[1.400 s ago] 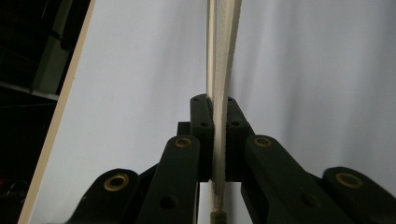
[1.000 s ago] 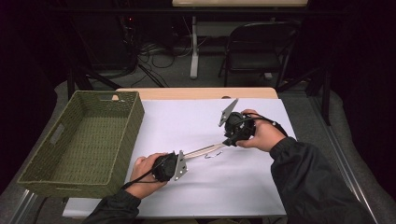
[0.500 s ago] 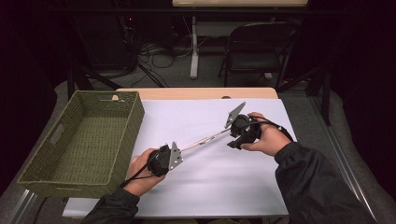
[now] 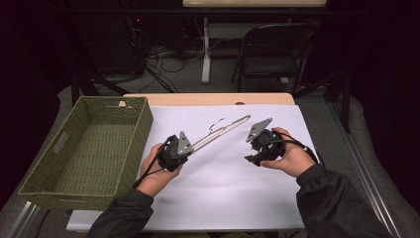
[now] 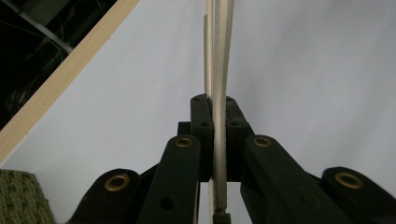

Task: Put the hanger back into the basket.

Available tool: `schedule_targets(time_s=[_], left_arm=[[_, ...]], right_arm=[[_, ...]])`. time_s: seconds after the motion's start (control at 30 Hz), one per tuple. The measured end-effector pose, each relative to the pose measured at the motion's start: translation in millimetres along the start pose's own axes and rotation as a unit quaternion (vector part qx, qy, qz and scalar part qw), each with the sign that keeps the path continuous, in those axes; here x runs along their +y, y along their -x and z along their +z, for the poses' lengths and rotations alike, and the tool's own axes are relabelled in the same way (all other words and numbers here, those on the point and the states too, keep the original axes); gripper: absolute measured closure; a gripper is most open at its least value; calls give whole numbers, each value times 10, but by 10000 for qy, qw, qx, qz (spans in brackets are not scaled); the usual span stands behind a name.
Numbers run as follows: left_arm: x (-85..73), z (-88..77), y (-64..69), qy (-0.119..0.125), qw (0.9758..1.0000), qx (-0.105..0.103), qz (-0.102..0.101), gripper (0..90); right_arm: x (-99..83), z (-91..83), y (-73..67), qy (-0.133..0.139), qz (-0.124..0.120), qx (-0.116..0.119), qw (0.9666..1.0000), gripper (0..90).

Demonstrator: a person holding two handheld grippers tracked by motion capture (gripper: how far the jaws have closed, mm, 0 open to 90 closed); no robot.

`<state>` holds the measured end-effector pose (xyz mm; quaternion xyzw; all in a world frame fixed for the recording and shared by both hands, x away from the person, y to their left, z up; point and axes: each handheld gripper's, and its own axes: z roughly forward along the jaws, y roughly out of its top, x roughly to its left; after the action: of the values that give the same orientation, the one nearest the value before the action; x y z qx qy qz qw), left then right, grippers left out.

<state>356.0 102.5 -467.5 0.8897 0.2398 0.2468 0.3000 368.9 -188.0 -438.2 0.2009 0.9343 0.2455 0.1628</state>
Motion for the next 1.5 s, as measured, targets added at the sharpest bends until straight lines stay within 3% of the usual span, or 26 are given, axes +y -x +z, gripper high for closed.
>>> schedule_targets(time_s=[0.13, 0.2, 0.3, 0.53, 0.73, 0.77, 0.83, 0.93, 1.1, 1.2, 1.37, 1.43, 1.5], left_arm=[[62, 30, -54, 42, 9997, -140, -216, 875], [121, 41, -119, 132, 9983, -277, -491, 875], [173, 26, -188, 169, 9969, -372, -672, 874], [254, -18, -295, 89, 9959, -437, -793, 875], [288, -93, -414, 130, 9940, -478, -972, 874], [288, -93, -414, 130, 9940, -478, -972, 874], [289, -156, -473, 175, 9928, -474, -1084, 874], [289, -238, -538, 207, 9915, -449, -1206, 874], [296, -399, -625, 250, 9906, -415, -1278, 874], [306, -501, -671, 278, 9903, -366, -1313, 874], [303, -637, -736, 296, 9907, -322, -1290, 874], [285, -726, -790, 331, 9902, -298, -1323, 874], [260, -775, -841, 400, 9883, -367, -1428, 874]], right_arm=[[-55, 29, -13, -10, 95, 20, 10000, 443], [-81, 46, -25, 17, 142, 4, 9999, 437], [-116, 66, -48, 102, 220, -31, 9997, 433], [-200, 64, -101, 394, 338, -191, 9985, 435], [-271, 89, -139, 439, 543, -86, 9975, 429], [-287, 104, -147, 554, 584, -108, 9967, 426], [-312, 111, -159, 609, 660, -117, 9959, 422], [-343, 115, -184, 692, 589, -219, 9956, 416], [-384, 122, -215, 672, 767, -228, 9945, 396], [-412, 151, -228, 668, 843, -234, 9939, 322], [-471, 202, -249, 677, 1065, -212, 9918, 273], [-499, 220, -252, 755, 1144, -208, 9903, 267], [-518, 217, -250, 735, 1226, -193, 9895, 253]])
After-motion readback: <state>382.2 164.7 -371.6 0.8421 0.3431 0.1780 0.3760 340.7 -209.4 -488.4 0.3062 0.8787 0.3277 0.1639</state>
